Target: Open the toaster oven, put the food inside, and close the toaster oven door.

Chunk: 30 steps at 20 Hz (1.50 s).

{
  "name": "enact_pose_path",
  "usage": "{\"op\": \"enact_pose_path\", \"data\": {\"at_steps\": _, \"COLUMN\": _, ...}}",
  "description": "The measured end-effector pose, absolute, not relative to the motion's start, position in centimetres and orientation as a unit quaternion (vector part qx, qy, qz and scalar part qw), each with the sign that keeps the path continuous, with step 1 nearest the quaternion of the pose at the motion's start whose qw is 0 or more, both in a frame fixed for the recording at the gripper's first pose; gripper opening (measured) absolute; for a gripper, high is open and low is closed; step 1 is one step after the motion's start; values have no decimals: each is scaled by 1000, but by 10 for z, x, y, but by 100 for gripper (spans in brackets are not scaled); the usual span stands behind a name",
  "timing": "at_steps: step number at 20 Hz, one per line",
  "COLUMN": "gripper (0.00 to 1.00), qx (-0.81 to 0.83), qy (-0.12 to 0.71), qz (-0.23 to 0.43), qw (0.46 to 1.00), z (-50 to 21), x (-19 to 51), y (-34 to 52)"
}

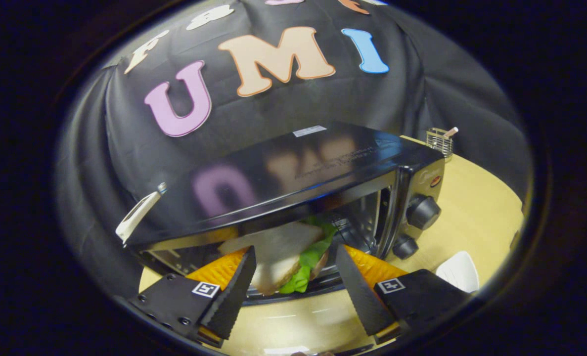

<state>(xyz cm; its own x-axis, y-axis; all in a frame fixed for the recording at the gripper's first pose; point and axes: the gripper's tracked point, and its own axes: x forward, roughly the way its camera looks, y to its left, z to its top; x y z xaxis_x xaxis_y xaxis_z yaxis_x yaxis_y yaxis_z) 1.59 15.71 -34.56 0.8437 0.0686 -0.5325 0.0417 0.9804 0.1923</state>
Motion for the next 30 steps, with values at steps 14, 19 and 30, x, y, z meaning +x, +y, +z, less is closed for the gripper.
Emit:
{"op": "enact_pose_path", "data": {"at_steps": 14, "gripper": 99, "qx": 69, "qy": 419, "qz": 88, "qw": 901, "z": -341, "x": -151, "y": 138}}
{"op": "enact_pose_path", "data": {"at_steps": 19, "gripper": 99, "qx": 67, "qy": 482, "qz": 64, "qw": 871, "z": -387, "x": -185, "y": 116}}
{"op": "enact_pose_path", "data": {"at_steps": 30, "gripper": 98, "qx": 59, "qy": 514, "qz": 54, "qw": 854, "z": -431, "x": -174, "y": 108}}
